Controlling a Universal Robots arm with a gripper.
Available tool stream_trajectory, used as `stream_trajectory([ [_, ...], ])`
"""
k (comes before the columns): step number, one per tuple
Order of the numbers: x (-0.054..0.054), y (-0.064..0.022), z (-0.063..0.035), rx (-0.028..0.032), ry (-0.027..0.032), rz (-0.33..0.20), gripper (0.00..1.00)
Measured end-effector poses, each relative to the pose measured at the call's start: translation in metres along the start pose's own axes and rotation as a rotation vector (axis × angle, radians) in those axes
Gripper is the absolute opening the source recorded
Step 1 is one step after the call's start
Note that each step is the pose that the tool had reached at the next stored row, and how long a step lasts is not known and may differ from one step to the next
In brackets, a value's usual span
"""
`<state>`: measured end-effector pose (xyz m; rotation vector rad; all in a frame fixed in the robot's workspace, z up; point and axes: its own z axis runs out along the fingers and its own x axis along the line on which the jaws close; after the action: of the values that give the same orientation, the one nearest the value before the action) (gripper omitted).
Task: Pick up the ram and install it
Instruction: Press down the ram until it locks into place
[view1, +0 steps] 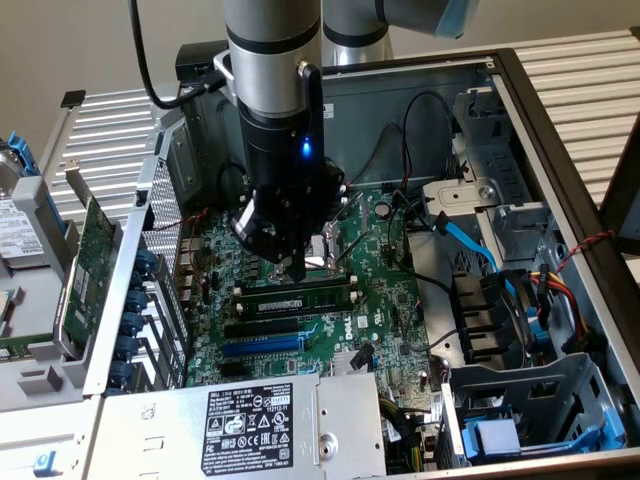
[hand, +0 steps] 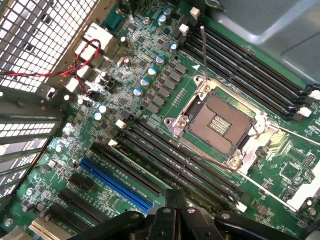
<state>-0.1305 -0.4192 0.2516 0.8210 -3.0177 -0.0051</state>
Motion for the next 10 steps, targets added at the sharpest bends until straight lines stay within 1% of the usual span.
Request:
stream_trajectory([
  [10,0.0000,0.0000,0.0000,-0.0020,-0.0010,0.157,0.10],
])
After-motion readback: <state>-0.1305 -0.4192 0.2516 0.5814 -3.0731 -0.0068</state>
